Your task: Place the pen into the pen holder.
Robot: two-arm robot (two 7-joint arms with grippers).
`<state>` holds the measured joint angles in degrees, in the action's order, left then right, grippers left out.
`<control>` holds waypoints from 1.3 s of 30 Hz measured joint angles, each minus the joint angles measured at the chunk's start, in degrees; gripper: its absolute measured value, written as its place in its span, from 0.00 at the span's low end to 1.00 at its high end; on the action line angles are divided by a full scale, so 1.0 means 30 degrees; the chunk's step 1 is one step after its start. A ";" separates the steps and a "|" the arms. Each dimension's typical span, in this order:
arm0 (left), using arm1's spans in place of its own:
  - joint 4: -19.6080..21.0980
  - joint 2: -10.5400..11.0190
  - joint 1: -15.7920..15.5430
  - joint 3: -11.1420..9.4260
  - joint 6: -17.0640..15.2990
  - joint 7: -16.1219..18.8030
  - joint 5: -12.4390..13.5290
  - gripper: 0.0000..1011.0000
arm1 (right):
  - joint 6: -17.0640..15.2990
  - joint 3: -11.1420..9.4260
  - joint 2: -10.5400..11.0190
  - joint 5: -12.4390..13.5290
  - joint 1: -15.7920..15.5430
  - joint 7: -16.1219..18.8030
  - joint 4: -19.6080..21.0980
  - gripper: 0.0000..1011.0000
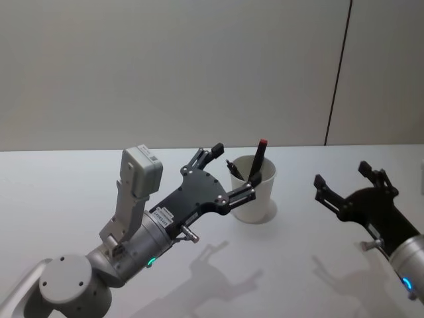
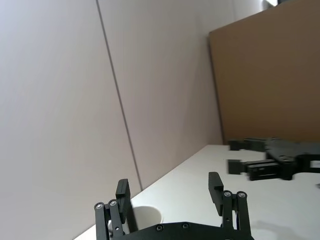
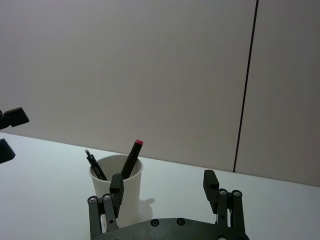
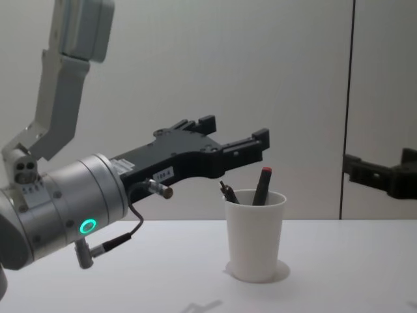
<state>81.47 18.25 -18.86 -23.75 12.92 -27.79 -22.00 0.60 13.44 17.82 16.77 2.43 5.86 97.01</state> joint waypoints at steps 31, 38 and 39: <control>0.3288 0.1033 0.1478 -0.0651 -0.3845 0.7595 0.2936 0.99 | -0.0862 -0.0166 0.0504 -0.0111 -0.1090 -0.0688 0.1408 0.99; 0.3831 0.1197 0.1728 -0.0752 -0.4466 0.8825 0.3424 0.99 | -0.0853 -0.0164 0.0504 -0.0105 -0.1090 -0.0679 0.1408 0.99; 0.3857 0.1204 0.1741 -0.0758 -0.4495 0.8881 0.3445 0.99 | -0.0851 -0.0164 0.0504 -0.0103 -0.1090 -0.0678 0.1407 0.99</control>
<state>93.04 21.86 -13.64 -26.02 -0.57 -1.15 -11.66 -1.96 12.94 19.33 16.46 -0.84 3.83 101.23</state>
